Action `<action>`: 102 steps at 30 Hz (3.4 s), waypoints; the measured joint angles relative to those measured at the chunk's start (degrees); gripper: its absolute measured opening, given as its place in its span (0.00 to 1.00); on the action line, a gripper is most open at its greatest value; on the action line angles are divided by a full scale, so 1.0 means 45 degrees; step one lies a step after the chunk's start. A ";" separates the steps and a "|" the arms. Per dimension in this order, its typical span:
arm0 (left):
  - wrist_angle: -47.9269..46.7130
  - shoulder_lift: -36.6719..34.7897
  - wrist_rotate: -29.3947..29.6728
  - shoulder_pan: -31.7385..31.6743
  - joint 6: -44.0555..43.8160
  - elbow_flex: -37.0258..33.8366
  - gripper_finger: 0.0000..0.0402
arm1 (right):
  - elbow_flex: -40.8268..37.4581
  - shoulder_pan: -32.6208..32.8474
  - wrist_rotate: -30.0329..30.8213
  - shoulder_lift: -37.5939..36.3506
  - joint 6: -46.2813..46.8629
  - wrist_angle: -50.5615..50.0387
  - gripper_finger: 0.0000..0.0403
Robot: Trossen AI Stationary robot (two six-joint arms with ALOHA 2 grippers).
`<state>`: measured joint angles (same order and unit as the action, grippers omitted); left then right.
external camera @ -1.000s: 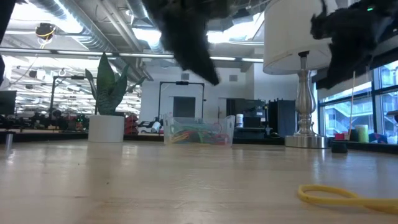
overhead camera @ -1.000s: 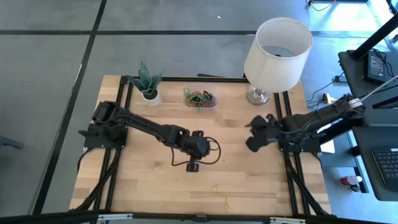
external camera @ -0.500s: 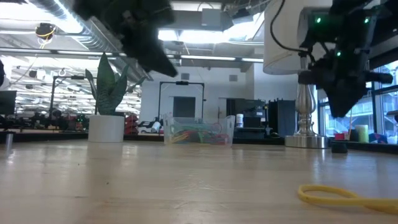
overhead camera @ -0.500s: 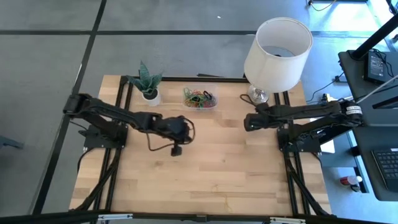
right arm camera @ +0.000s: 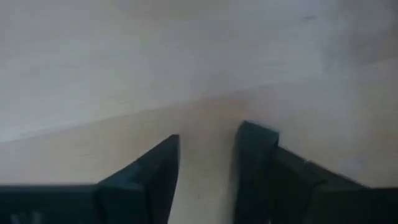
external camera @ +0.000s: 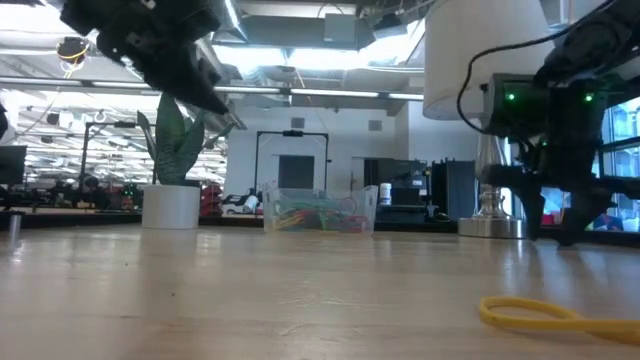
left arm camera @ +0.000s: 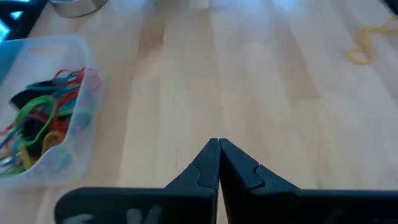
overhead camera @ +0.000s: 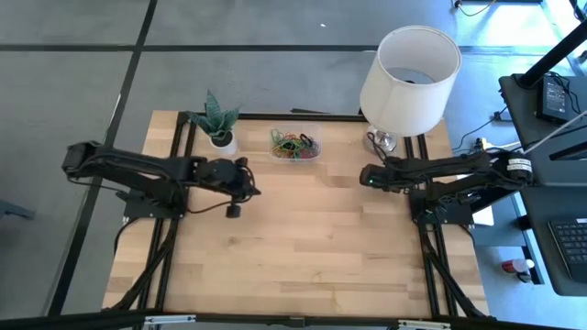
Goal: Pick and place rubber bands into bin
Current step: Put the black rubber band into the transparent bin, then put the yellow rubber band into the transparent bin
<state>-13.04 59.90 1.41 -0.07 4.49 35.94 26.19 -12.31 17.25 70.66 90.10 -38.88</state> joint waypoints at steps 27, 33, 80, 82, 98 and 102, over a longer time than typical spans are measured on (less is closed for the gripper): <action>0.1627 -0.5546 -0.1008 -0.2375 0.0335 -0.4096 0.00 | 1.2782 0.0508 0.1939 0.6953 -0.9038 -0.0048 0.00; 0.4268 -0.7049 -0.0834 -0.1912 0.0175 -0.5500 0.00 | 1.5761 -0.0767 0.0875 0.9471 -1.1403 -0.1030 0.00; 0.3275 -1.3242 -0.0891 -0.1133 -0.0355 -0.7879 0.00 | 1.7123 -0.1962 -0.1054 1.0591 -1.3295 -0.2828 0.36; 0.3245 -1.3281 -0.1114 -0.1113 -0.0422 -0.7882 0.00 | 1.7123 -0.1866 -0.1223 1.0310 -1.3783 -0.2931 0.36; 0.3240 -1.3208 -0.1248 -0.0982 -0.0501 -0.7882 0.01 | 1.6463 0.0979 -0.1756 0.7972 -1.6927 -0.4271 0.36; 0.3240 -1.3208 -0.1239 -0.0982 -0.0501 -0.7882 0.01 | 1.4527 0.2352 -0.1708 0.6912 -1.7275 -0.4280 0.36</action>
<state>1.54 0.47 -4.16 -4.49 2.24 0.47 91.56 -1.72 9.56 101.77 12.36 -58.14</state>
